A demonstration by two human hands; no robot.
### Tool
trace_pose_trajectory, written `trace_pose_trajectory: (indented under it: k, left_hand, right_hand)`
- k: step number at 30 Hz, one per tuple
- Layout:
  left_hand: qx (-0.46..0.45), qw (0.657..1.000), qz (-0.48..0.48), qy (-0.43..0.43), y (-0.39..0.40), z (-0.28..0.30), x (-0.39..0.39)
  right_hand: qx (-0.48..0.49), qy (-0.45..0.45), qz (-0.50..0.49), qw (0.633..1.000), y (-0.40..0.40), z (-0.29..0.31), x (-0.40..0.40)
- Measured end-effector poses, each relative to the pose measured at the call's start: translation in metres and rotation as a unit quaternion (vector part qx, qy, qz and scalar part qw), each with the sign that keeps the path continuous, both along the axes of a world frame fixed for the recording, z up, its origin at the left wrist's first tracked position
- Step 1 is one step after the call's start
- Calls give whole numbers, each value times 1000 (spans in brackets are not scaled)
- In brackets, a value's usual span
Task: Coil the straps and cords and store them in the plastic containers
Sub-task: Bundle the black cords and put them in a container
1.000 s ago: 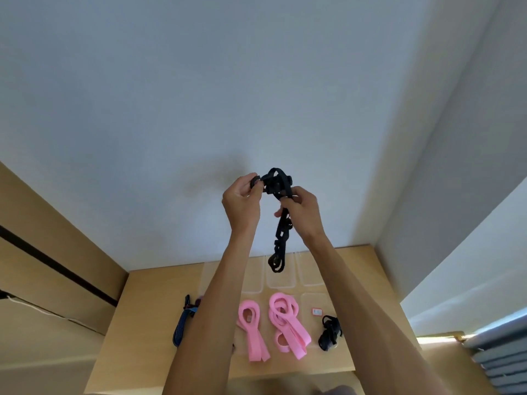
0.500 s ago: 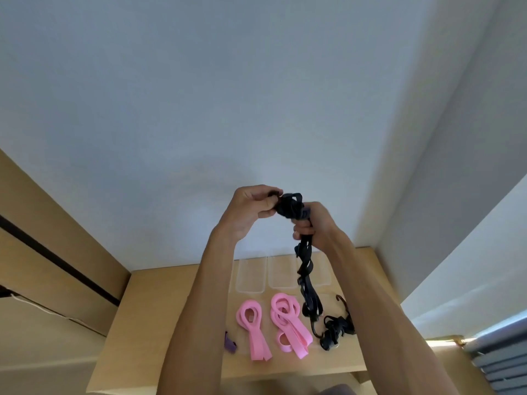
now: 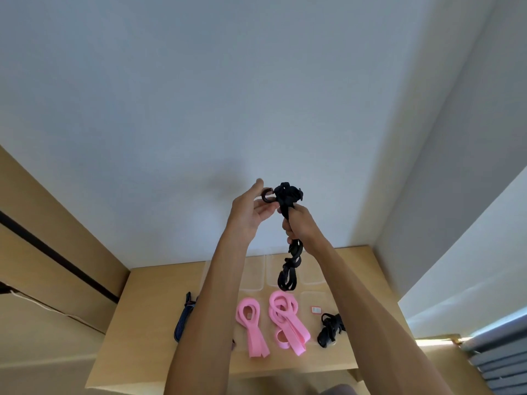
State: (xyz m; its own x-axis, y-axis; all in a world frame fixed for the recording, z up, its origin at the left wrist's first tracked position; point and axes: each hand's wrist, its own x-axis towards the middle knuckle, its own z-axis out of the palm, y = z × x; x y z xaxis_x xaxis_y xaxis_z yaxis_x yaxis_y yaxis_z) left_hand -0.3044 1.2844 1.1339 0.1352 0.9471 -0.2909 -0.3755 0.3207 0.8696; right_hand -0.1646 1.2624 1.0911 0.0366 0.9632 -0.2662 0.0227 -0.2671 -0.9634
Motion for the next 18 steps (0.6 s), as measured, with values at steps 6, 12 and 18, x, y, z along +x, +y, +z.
trace_pose_trajectory:
  k: [6,12,18]
  left_hand:
    - [-16,1000,4,-12,2,-5,-7]
    - [-2,997,-42,67,1,-7,-9]
    - [45,942,-211,257,1,1,-15]
  right_hand:
    - [-8,62,-11,998,-5,-12,-1]
    - [55,78,-71,993,-1,-19,4]
    - [132,125,-79,980,3,-16,19]
